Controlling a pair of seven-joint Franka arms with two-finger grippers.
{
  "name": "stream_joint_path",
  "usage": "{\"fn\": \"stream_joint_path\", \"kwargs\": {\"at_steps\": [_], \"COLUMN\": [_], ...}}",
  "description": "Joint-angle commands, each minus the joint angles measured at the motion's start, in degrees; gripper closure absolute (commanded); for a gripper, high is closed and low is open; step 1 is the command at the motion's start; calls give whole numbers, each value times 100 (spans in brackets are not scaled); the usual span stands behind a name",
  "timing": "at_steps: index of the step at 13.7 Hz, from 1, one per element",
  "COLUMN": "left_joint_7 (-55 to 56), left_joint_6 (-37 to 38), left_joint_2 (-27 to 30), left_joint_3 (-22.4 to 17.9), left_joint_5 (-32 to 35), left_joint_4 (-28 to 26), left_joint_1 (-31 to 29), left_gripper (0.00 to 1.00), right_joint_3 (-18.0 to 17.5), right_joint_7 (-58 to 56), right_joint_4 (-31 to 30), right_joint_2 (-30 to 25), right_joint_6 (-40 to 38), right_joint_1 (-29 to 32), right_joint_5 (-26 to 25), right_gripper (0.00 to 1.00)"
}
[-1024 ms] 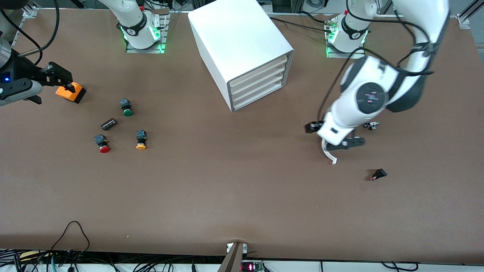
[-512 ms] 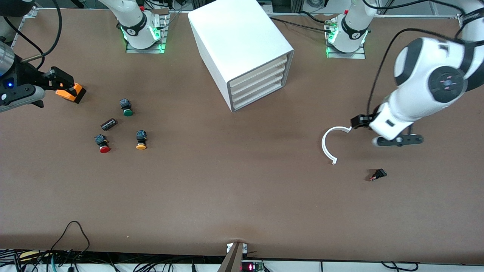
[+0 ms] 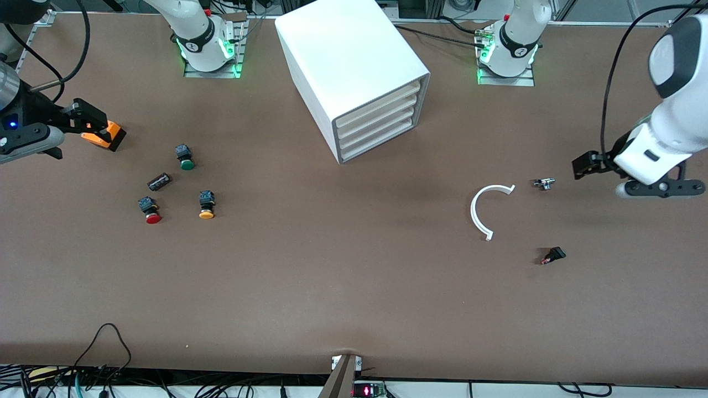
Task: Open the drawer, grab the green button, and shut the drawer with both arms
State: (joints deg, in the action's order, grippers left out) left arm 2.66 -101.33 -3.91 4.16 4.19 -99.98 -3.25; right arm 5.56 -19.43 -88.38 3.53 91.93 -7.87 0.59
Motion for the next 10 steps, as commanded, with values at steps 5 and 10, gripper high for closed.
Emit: {"fn": "stream_joint_path", "kwargs": {"at_steps": [5,10], "left_joint_7": [-809,-828], "left_joint_6": [158,368], "left_joint_2": [558,708], "left_joint_3": [-477,-670], "left_joint_5": [-111,-594], "left_joint_4": [-153,-57], "left_joint_1": [44,79], "left_gripper": [0,0], "right_joint_3": [24,33], "right_joint_7": [53,44], "right_joint_4": [154,154], "right_joint_2": [77,77], "right_joint_6": [53,114], "right_joint_1": [-21,14], "right_joint_5": [99,91], "right_gripper": [1,1]}}
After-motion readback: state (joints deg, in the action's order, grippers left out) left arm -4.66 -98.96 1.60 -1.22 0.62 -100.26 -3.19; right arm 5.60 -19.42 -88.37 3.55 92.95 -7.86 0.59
